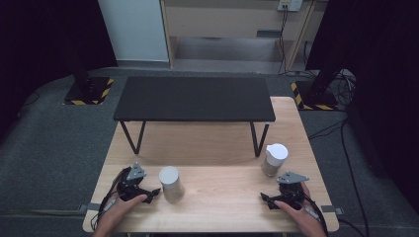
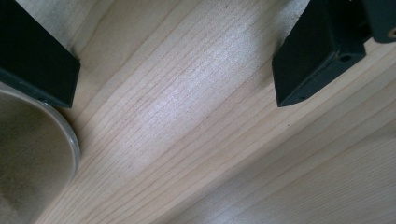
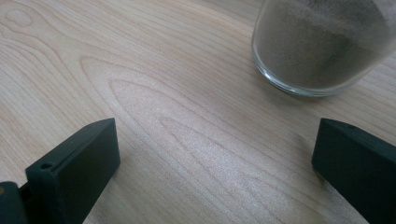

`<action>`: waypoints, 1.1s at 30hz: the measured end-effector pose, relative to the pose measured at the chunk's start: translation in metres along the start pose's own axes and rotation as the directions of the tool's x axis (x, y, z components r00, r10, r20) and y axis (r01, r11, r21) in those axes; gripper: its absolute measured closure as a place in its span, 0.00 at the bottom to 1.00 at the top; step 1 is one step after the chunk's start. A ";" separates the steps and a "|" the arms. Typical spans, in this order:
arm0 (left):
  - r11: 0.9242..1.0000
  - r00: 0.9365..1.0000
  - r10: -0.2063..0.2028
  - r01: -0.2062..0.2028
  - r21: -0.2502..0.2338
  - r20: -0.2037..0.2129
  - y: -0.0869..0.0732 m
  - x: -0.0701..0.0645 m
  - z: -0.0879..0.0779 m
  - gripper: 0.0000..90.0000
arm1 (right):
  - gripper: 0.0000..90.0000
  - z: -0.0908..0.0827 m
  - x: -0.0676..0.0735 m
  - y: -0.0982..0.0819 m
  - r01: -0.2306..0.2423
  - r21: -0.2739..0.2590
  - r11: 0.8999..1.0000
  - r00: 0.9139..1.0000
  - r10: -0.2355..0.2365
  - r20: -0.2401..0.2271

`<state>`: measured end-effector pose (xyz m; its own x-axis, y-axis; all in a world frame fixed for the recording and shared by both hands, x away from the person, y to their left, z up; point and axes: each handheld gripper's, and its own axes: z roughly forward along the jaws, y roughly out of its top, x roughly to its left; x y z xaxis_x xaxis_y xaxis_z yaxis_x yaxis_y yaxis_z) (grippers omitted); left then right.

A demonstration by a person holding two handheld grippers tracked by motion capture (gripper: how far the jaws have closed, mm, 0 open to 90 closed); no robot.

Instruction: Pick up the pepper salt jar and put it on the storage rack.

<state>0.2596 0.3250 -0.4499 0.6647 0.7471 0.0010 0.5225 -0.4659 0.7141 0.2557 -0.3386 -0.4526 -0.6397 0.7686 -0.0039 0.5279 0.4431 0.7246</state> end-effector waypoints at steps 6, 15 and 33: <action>1.000 1.000 0.000 0.000 0.001 0.000 0.000 0.000 0.000 0.00 | 0.02 0.000 0.000 0.000 0.000 0.000 1.000 1.000 0.000 0.000; 1.000 1.000 0.000 0.000 0.000 0.000 0.000 0.000 0.000 0.00 | 0.02 0.000 0.000 0.000 -0.001 0.000 1.000 1.000 0.001 0.001; 1.000 1.000 0.006 -0.006 0.001 0.005 0.000 0.002 -0.001 0.00 | 0.02 0.000 0.001 0.000 -0.002 -0.001 1.000 1.000 0.002 0.002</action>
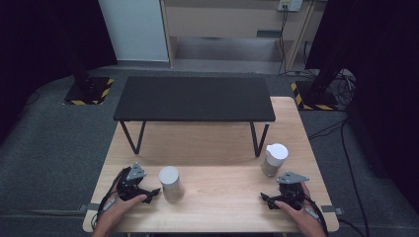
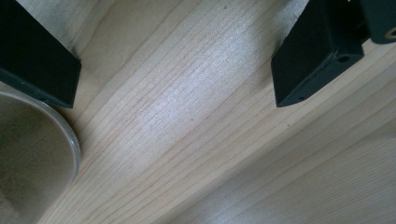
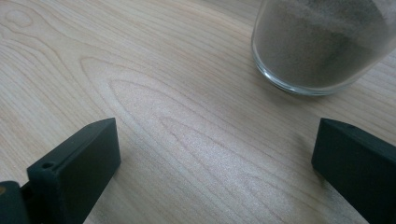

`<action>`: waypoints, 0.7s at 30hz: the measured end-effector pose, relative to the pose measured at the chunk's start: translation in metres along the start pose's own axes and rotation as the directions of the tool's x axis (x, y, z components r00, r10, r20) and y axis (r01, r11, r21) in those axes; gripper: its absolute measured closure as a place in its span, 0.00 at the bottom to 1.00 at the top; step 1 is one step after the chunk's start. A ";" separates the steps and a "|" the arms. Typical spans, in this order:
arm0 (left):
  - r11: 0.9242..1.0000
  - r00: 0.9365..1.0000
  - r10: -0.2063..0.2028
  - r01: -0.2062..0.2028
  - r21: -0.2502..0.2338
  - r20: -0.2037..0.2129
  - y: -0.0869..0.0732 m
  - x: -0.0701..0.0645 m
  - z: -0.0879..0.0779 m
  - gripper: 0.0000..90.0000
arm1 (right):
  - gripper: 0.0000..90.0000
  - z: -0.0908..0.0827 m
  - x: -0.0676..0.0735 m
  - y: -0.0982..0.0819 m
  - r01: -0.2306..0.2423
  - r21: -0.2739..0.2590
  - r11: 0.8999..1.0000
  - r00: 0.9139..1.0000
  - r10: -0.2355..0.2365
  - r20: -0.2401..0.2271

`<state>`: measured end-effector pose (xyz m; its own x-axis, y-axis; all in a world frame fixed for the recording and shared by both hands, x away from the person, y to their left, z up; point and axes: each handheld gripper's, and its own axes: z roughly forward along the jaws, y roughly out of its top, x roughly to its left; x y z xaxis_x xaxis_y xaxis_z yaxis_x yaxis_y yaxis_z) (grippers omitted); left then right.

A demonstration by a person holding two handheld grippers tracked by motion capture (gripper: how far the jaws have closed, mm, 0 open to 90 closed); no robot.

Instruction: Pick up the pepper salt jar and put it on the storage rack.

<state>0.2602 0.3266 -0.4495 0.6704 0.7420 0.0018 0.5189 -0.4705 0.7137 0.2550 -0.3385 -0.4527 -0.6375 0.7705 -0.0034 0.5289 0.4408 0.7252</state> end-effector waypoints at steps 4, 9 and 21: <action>1.000 1.000 0.001 -0.001 0.000 0.000 0.000 0.000 0.000 0.00 | 0.02 0.000 0.000 0.000 0.000 0.000 1.000 1.000 0.000 0.000; 1.000 1.000 0.004 -0.004 -0.002 0.007 -0.001 0.002 0.000 0.00 | 0.02 0.000 0.000 0.000 0.000 -0.001 1.000 1.000 0.000 0.001; 0.999 0.999 0.041 -0.040 -0.025 0.017 -0.007 -0.001 -0.019 0.01 | 0.02 0.000 0.000 0.000 0.000 -0.001 1.000 1.000 0.000 0.001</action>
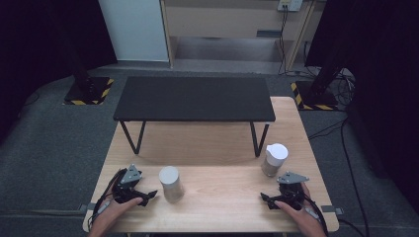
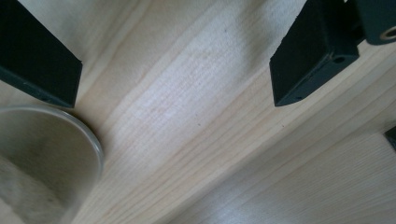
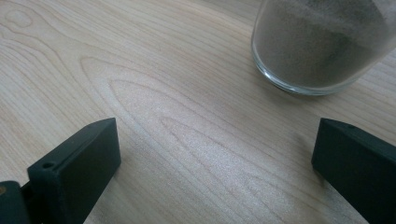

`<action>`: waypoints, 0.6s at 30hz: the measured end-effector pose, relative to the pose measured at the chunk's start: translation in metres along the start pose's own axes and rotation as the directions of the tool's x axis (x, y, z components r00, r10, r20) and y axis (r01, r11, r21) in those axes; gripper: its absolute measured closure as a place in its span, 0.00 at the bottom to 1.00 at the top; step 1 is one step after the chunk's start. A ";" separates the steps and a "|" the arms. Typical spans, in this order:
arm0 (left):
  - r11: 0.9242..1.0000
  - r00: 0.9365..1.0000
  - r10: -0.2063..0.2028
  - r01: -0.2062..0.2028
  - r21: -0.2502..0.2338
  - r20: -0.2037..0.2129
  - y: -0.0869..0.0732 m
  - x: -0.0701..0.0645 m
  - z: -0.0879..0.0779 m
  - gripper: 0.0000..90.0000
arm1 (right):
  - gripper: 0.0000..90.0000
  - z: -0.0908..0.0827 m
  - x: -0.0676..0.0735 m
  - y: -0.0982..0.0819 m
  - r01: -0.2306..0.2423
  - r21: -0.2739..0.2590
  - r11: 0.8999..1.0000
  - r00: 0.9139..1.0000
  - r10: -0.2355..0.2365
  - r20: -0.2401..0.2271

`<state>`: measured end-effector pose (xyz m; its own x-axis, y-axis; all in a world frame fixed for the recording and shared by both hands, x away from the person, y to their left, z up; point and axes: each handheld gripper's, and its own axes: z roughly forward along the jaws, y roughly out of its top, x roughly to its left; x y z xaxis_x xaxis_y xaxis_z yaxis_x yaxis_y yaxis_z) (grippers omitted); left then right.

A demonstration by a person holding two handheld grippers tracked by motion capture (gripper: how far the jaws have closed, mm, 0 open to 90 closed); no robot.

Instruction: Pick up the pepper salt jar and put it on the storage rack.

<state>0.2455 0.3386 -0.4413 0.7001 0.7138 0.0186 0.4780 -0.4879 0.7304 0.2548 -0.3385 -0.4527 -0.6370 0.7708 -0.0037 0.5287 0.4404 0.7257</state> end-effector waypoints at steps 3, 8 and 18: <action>1.000 1.000 0.018 -0.018 0.003 0.013 -0.001 -0.001 -0.004 0.02 | 0.02 0.000 0.000 0.000 0.000 0.000 1.000 1.000 0.000 0.000; 0.999 0.998 0.052 -0.052 0.010 0.041 0.000 -0.003 -0.008 0.02 | 0.02 0.000 0.000 0.000 0.000 0.000 1.000 1.000 0.000 0.000; 0.995 0.990 0.103 -0.102 -0.013 0.096 0.001 -0.006 -0.010 0.02 | 0.02 0.000 0.000 0.000 0.000 0.000 1.000 1.000 0.000 0.000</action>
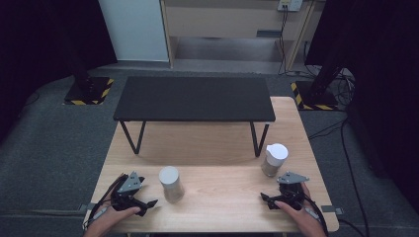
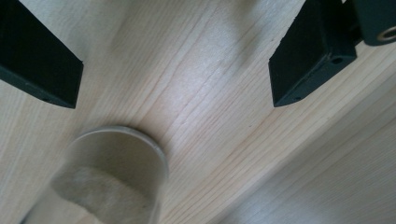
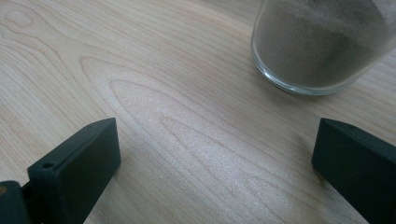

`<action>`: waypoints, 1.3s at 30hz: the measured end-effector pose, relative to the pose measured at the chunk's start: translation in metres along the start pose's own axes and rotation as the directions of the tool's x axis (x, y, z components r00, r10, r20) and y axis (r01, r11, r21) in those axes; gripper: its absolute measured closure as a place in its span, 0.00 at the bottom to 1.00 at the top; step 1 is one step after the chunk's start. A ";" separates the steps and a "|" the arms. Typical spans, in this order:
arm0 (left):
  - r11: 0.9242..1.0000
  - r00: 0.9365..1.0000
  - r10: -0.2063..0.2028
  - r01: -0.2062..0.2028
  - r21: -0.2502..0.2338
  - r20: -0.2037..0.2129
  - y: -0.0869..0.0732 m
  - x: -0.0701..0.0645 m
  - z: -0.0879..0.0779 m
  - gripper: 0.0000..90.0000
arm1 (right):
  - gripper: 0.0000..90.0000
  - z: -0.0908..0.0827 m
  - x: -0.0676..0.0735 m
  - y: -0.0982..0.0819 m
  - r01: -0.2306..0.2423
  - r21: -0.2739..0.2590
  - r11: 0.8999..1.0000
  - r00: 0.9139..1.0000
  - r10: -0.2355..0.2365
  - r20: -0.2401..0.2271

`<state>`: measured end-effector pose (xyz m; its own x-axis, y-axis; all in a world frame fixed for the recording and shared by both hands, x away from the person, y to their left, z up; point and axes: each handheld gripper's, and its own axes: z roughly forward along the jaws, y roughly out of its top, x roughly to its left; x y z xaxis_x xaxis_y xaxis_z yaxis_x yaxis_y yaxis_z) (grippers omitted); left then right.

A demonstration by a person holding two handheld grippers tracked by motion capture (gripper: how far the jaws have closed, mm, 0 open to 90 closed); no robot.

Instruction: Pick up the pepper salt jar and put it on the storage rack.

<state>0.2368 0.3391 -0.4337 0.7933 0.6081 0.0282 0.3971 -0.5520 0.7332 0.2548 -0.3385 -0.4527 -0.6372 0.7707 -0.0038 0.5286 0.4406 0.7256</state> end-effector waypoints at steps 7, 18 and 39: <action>0.999 0.999 0.018 -0.017 -0.040 0.033 0.003 -0.003 0.003 0.02 | 0.02 0.000 0.000 0.000 0.000 0.000 1.000 1.000 0.000 0.000; 0.995 0.997 0.043 -0.037 -0.092 0.057 0.010 -0.011 0.010 0.02 | 0.02 0.000 0.000 0.000 -0.001 0.000 1.000 1.000 0.001 0.001; 0.978 0.999 0.033 -0.027 -0.207 0.025 0.012 -0.023 0.010 0.01 | 0.02 0.000 0.001 0.000 -0.003 0.000 1.000 1.000 0.003 0.002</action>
<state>0.2280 0.3128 -0.4329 0.8172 0.5753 0.0356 0.2710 -0.4380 0.8572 0.2543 -0.3382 -0.4527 -0.6344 0.7730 -0.0033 0.5304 0.4384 0.7256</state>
